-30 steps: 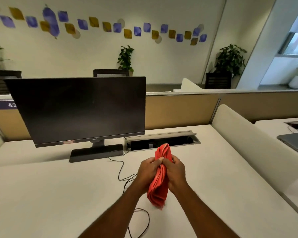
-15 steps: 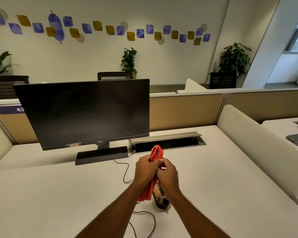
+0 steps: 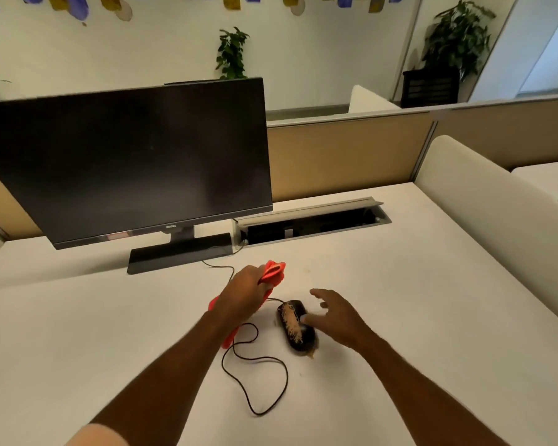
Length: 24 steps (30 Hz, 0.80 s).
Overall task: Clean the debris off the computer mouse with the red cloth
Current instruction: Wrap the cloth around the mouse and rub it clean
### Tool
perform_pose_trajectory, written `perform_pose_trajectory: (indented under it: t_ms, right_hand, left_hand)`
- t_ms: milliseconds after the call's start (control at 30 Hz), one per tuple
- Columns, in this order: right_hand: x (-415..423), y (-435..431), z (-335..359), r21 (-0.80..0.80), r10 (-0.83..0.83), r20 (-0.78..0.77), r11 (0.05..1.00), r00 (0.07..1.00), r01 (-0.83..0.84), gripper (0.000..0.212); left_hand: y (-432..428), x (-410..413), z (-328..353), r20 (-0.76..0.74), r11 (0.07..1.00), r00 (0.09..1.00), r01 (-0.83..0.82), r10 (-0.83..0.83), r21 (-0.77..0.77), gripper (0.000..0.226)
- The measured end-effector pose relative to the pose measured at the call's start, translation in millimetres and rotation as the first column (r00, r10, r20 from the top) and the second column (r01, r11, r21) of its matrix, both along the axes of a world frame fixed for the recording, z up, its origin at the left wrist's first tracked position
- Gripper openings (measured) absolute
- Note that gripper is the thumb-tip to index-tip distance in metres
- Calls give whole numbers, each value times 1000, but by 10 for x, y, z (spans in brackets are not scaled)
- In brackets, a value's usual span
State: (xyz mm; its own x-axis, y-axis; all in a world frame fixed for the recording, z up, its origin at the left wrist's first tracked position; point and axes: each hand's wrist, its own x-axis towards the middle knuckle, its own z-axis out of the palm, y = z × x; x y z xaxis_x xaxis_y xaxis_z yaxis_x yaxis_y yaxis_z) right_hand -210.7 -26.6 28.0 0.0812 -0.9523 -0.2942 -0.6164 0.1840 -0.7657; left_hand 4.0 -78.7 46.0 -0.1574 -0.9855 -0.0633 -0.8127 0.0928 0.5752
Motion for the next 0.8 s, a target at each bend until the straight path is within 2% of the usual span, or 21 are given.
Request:
perform_pose_trajectory:
  t_ms: [100, 200, 300, 367, 500, 700, 800]
  right_hand:
    - [-37, -31, -170, 81, 320, -140, 947, 937, -311, 112]
    - [-45, -125, -262, 91, 465, -224, 885, 856, -456, 129]
    - [-43, -229, -318, 82, 504, -224, 863, 834, -499, 131]
    - [-28, -274, -343, 73, 508, -185, 861, 842, -503, 124]
    - [-10, -328, -349, 52, 512, -128, 859, 850, -510, 115]
    - [-46, -347, -393, 88, 515, -140, 857, 846, -508, 136]
    - [-38, -373, -404, 73, 517, -167, 856, 840, -512, 119]
  left_hand:
    - [-14, -18, -201, 44, 999, 998, 35, -35, 8, 33]
    - [-19, -31, -362, 85, 998, 995, 57, -56, -8, 37]
    - [-7, -36, -439, 36, 992, 995, 93, -90, -80, 29]
    - [-9, -41, -467, 9, 989, 994, 106, -106, -100, 23]
    - [-26, -62, -522, 11, 984, 990, 142, -141, -109, 23]
    - [-21, -70, -570, 65, 981, 983, 178, -173, -82, 27]
    - [-8, -48, -559, 81, 977, 977, 202, -196, -69, 28]
